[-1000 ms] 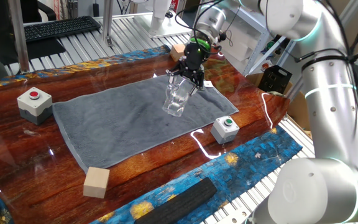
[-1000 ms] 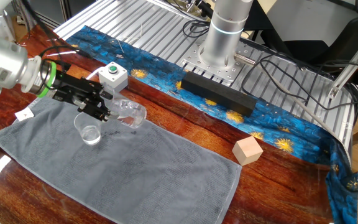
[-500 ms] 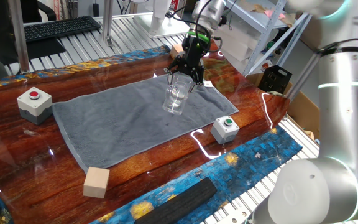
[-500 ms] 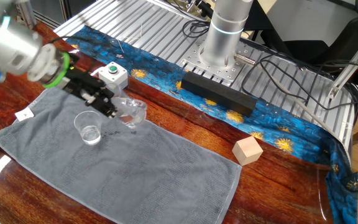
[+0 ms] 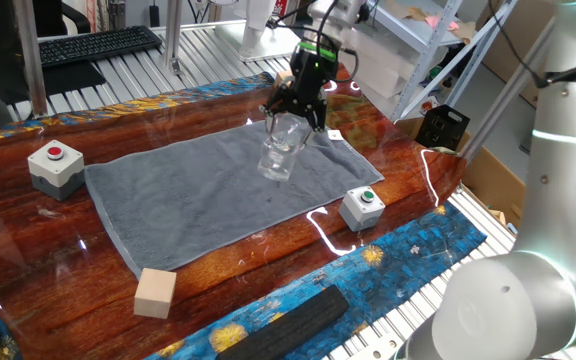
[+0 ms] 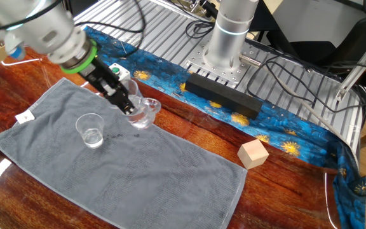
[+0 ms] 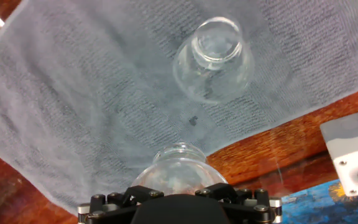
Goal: Pour the water from one cup into another empty cup
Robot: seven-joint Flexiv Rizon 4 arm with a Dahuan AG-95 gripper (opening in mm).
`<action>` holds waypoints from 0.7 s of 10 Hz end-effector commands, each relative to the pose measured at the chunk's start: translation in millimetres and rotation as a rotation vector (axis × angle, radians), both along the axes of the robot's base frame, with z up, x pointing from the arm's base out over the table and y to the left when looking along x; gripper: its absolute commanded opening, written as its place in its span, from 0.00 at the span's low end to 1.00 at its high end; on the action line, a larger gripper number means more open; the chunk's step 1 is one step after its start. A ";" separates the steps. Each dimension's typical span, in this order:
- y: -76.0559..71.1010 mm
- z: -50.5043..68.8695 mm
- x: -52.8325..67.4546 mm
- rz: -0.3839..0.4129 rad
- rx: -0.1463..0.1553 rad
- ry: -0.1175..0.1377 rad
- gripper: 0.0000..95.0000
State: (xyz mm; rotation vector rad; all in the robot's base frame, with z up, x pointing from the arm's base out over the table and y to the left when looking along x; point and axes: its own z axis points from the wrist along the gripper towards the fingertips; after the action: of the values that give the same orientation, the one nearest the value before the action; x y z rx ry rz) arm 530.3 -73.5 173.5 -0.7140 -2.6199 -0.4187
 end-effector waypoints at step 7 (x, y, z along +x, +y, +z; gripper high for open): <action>34.7 14.3 -25.6 0.091 -0.166 -0.281 0.00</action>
State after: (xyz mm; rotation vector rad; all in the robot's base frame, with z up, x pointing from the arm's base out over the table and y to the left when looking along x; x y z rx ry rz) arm 506.6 -40.6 187.2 -0.6337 -2.9405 -0.3054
